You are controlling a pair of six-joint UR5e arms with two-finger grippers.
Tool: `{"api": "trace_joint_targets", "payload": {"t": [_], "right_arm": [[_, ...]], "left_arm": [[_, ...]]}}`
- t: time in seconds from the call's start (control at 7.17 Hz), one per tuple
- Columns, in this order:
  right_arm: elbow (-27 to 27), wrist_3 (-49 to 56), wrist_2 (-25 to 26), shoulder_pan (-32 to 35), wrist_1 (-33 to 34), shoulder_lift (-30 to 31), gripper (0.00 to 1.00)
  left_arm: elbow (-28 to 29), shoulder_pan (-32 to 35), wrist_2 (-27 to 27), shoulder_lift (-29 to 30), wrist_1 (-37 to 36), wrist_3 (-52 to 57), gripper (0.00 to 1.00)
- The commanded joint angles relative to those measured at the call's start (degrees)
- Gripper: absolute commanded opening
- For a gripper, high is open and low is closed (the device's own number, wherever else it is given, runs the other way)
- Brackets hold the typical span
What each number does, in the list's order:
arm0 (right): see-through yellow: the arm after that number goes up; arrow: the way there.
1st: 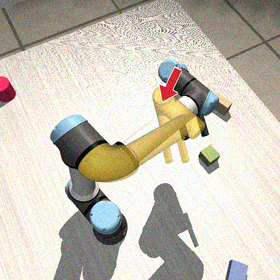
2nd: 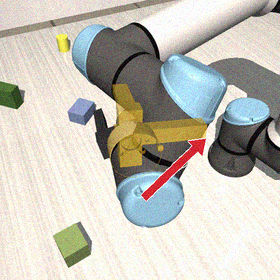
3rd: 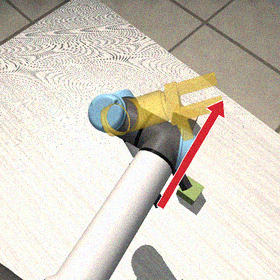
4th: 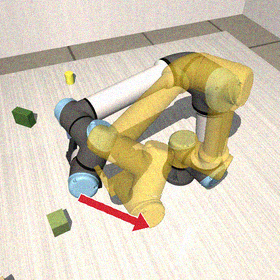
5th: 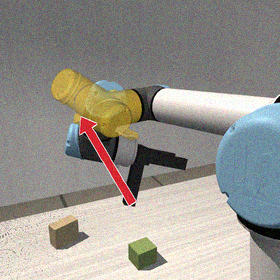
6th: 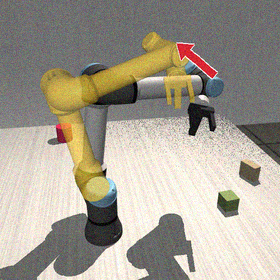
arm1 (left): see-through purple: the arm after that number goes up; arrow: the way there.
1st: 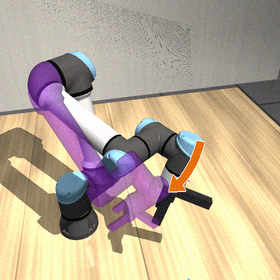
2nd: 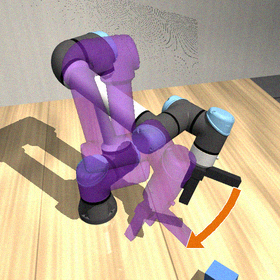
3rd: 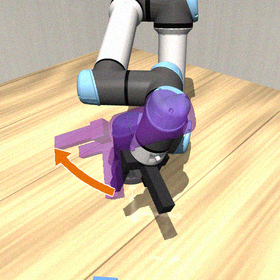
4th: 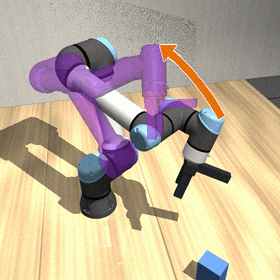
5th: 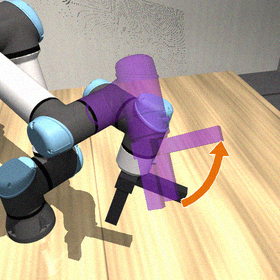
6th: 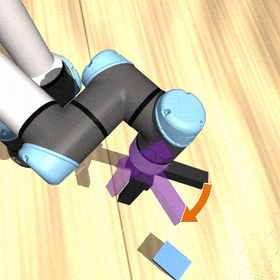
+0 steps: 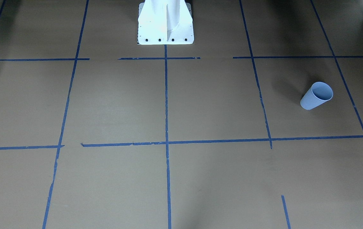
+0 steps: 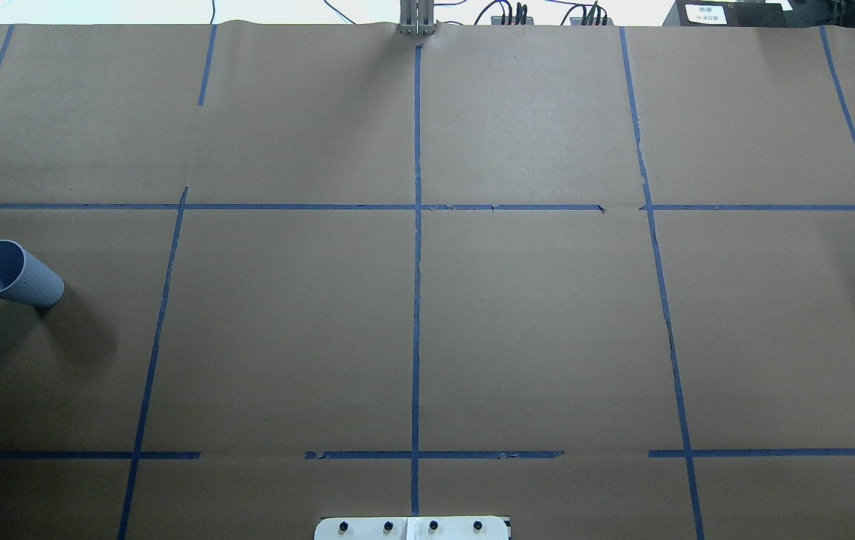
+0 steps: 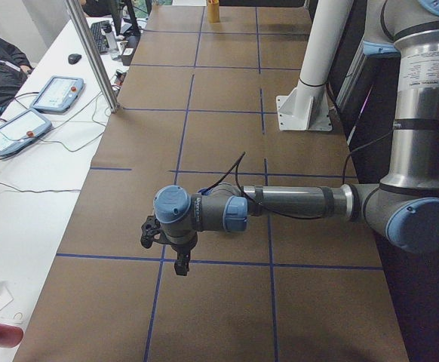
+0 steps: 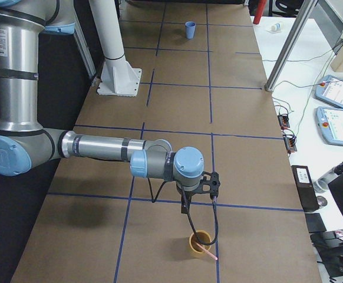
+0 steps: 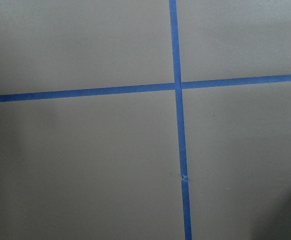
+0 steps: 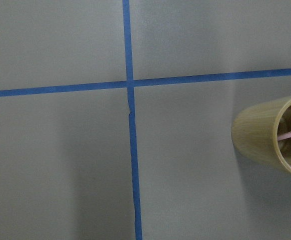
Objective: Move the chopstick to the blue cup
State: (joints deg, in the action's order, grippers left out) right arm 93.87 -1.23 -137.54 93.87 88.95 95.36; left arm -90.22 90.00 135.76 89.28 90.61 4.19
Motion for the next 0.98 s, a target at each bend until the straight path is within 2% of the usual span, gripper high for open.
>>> {"api": "trace_joint_targets", "payload": {"t": [0.0, 0.56, 0.84], "right_arm": [[0.1, -0.1, 0.0, 0.0, -0.1, -0.1, 1.00], [0.3, -0.1, -0.1, 0.0, -0.1, -0.1, 1.00], [0.8, -0.2, -0.2, 0.0, -0.1, -0.1, 1.00]], "left_arm": [[0.0, 0.0, 0.0, 0.0, 0.0, 0.0, 1.00], [-0.2, 0.0, 0.0, 0.0, 0.4, 0.0, 1.00], [-2.1, -0.3, -0.1, 0.1, 0.8, -0.2, 1.00]]}}
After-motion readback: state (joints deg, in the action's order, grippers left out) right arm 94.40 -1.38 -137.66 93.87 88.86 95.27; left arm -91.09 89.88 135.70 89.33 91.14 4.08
